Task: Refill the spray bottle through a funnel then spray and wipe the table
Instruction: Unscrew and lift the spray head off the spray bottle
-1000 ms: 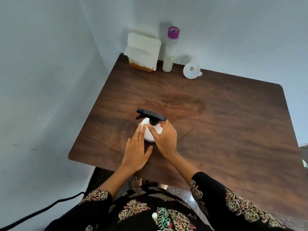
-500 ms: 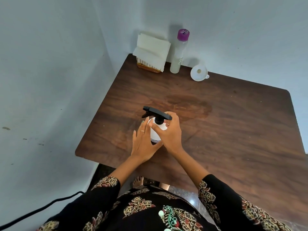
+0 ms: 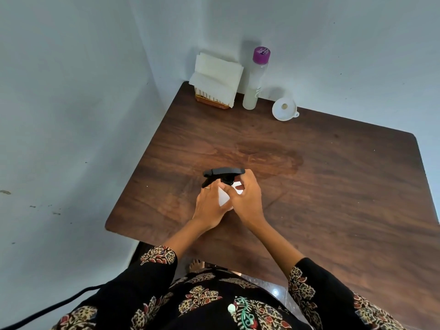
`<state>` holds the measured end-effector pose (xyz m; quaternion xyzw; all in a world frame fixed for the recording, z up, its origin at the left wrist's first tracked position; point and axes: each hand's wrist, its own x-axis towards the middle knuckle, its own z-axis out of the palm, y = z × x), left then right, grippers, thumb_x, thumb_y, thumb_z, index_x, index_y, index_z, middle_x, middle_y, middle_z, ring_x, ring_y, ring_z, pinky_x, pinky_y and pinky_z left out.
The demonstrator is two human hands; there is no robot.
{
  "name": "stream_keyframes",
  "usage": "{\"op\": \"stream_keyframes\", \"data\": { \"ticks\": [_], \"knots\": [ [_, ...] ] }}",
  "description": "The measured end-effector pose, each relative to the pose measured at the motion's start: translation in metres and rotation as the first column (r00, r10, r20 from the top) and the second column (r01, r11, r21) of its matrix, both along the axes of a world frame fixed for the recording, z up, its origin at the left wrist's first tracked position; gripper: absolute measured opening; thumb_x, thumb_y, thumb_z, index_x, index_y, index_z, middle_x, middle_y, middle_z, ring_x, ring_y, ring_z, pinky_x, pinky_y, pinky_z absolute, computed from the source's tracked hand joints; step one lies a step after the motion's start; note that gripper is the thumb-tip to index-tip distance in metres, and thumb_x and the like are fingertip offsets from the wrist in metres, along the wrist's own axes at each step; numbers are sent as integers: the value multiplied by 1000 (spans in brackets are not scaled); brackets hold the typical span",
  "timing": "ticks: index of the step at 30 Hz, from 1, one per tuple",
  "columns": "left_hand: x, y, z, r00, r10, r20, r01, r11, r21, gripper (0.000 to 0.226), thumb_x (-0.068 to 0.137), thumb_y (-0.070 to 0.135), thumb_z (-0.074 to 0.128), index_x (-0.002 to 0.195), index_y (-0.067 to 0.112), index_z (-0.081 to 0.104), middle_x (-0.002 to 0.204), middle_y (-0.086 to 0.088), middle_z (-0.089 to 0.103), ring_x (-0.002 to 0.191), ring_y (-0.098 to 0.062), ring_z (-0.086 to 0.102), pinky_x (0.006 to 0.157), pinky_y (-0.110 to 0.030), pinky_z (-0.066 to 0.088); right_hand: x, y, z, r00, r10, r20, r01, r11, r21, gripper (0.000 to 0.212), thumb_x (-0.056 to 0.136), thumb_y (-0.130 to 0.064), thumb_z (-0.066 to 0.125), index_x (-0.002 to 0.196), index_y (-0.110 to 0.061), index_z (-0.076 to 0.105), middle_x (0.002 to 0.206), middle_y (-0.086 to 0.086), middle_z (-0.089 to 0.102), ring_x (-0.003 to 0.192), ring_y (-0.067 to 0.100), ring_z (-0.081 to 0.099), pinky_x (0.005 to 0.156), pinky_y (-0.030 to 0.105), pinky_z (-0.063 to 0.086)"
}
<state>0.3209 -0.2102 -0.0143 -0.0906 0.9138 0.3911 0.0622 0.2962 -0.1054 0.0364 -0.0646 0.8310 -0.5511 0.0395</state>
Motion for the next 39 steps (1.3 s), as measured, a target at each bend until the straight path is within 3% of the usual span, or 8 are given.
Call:
{"op": "stream_keyframes", "data": {
  "ticks": [6, 12, 15, 20, 24, 32, 36, 39],
  "knots": [
    [2, 0, -3, 997, 61, -39, -54, 986, 156, 85, 69, 73, 50, 140, 34, 23, 144, 7, 36, 129, -15, 38, 105, -35, 36, -16, 25, 18, 898, 326, 295, -314, 945, -89, 42, 84, -11, 68, 121, -23, 51, 124, -4, 46, 114, 13, 49, 87, 20, 44],
    [0, 1, -6, 997, 79, 15, -81, 981, 176, 77, 79, 48, 64, 142, 29, 24, 145, 2, 36, 131, -19, 36, 107, -39, 33, -11, 2, 18, 995, 46, 85, -43, 998, -45, 45, 69, -8, 79, 101, -23, 50, 93, -17, 54, 86, -6, 52, 73, 11, 41],
    [-1, 0, -4, 995, 83, -46, -72, 977, 201, 75, 79, 43, 67, 139, 34, 23, 144, 1, 37, 130, -22, 38, 106, -46, 36, -11, 8, 18, 990, 110, 84, -108, 994, -21, 53, 78, -4, 72, 122, -22, 50, 101, -28, 53, 95, -18, 49, 80, 3, 39],
    [-1, -1, -11, 996, 69, -54, -57, 980, 190, 79, 76, 44, 68, 140, 30, 23, 144, 2, 37, 130, -19, 38, 107, -44, 37, -10, 12, 15, 970, 220, 109, -215, 975, -53, 78, 80, -13, 73, 142, -29, 29, 135, -16, 41, 114, -6, 45, 90, 6, 38],
    [-2, 1, -10, 995, 83, -49, -73, 981, 177, 76, 80, 42, 67, 140, 29, 22, 143, 1, 37, 129, -19, 39, 107, -41, 37, -9, 5, 17, 999, 33, -30, -34, 999, -21, 66, 72, -12, 78, 127, -26, 43, 104, -20, 51, 94, 1, 54, 84, 24, 49],
    [-1, -2, -14, 993, 53, -104, -29, 974, 223, 78, 78, 45, 67, 139, 37, 20, 145, 6, 30, 132, -15, 33, 108, -40, 37, -8, 15, 17, 971, 238, 19, -237, 971, -26, 71, 83, -12, 70, 141, -31, 32, 132, -11, 49, 112, 3, 53, 95, 22, 46],
    [-2, 1, -13, 994, 86, -69, -68, 973, 223, 80, 80, 38, 68, 142, 27, 19, 146, 3, 29, 132, -13, 31, 105, -25, 32, -7, 5, 18, 996, 77, -32, -77, 997, 7, 69, 75, -11, 76, 132, -26, 41, 113, -23, 49, 100, 6, 55, 89, 31, 51],
    [-2, -1, -15, 992, 105, -69, -83, 959, 271, 80, 79, 39, 68, 142, 30, 19, 145, 5, 30, 131, -8, 30, 100, -21, 29, -4, 7, 17, 994, 92, -52, -91, 996, 17, 76, 79, -3, 69, 140, -25, 29, 106, -17, 56, 102, 8, 59, 92, 31, 51]
  ]
}}
